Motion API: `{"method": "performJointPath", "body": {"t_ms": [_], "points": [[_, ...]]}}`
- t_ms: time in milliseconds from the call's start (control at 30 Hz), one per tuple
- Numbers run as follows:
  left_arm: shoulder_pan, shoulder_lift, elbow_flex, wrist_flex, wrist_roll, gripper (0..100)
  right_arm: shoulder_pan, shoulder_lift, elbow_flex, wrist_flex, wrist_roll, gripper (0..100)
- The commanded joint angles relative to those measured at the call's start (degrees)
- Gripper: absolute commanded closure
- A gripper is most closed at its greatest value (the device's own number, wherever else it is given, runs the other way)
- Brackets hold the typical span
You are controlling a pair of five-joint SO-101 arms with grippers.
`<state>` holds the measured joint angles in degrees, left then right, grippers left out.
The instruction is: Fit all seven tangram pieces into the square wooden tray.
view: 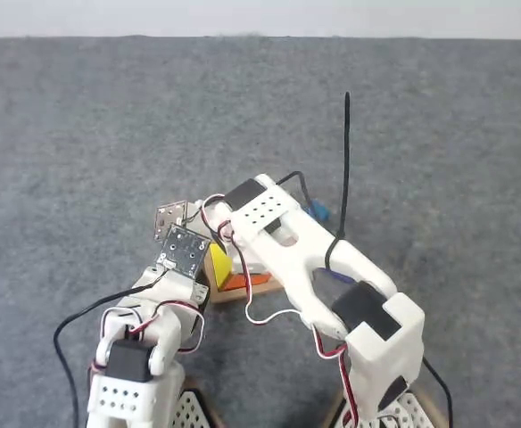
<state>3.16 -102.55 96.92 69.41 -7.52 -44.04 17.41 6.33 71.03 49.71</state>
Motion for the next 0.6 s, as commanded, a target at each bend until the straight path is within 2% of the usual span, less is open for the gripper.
{"method": "performJointPath", "body": {"t_ms": [0,167,367,467,567], "points": [[0.1,0.1,-0.4,0.3,0.7,91,-0.3,-0.9,-3.3,-1.0,0.7,77.5],[0.1,0.1,-0.4,0.3,0.7,91,2.3,-2.9,-4.6,0.0,0.4,77.5],[0.1,0.1,-0.4,0.3,0.7,91,11.4,-13.4,-6.2,4.4,-2.0,77.6],[0.1,0.1,-0.4,0.3,0.7,91,14.5,-20.2,-0.7,4.3,-3.2,81.4],[0.1,0.1,-0.4,0.3,0.7,91,14.9,-25.6,10.9,-0.6,-3.3,89.1]]}}
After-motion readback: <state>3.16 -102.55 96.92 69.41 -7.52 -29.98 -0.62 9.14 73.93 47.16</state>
